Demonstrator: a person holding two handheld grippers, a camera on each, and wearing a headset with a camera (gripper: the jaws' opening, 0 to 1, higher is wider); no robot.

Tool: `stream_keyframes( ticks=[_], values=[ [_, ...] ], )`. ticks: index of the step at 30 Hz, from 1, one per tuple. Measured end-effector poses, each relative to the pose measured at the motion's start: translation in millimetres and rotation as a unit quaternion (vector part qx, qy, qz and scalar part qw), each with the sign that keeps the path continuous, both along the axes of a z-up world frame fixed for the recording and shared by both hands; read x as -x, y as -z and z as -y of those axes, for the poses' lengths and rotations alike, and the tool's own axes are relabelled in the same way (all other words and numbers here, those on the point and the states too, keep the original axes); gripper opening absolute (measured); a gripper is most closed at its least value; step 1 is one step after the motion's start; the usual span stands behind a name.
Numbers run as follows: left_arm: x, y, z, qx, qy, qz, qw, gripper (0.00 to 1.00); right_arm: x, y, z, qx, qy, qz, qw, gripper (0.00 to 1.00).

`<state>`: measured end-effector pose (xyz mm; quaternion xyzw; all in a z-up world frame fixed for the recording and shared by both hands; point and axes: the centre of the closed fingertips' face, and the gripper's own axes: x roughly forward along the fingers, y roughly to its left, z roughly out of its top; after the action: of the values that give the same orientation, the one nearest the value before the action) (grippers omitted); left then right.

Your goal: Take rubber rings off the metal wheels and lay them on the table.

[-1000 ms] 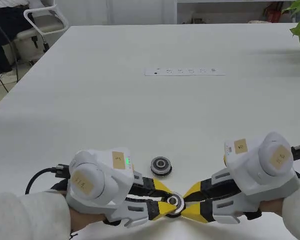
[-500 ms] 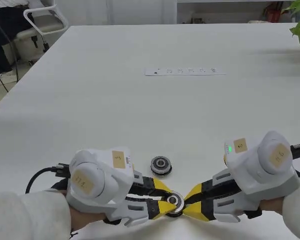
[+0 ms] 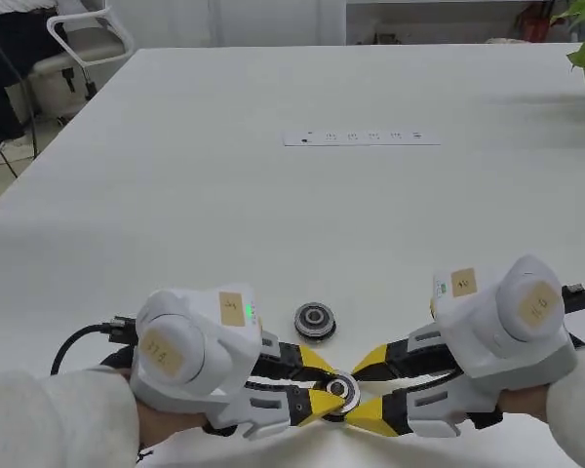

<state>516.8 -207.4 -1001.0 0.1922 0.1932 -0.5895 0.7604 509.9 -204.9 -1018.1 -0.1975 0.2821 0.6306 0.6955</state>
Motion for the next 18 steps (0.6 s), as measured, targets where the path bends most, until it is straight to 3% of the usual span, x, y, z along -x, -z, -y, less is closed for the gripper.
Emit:
stream_keyframes(
  ticks=[2, 18],
  values=[
    [0.0, 0.0, -0.1, 0.0, 0.0, 0.0, 1.0, 0.14, -0.6, 0.0, 0.3, 0.002, -0.004, 0.008, 1.0, 0.2],
    [-0.6, 0.3, -0.8, 0.0, -0.002, 0.0, 1.0, 0.14, -1.3, 0.2, 8.5, 0.016, -0.009, 0.008, 0.9998, 0.06]
  ],
)
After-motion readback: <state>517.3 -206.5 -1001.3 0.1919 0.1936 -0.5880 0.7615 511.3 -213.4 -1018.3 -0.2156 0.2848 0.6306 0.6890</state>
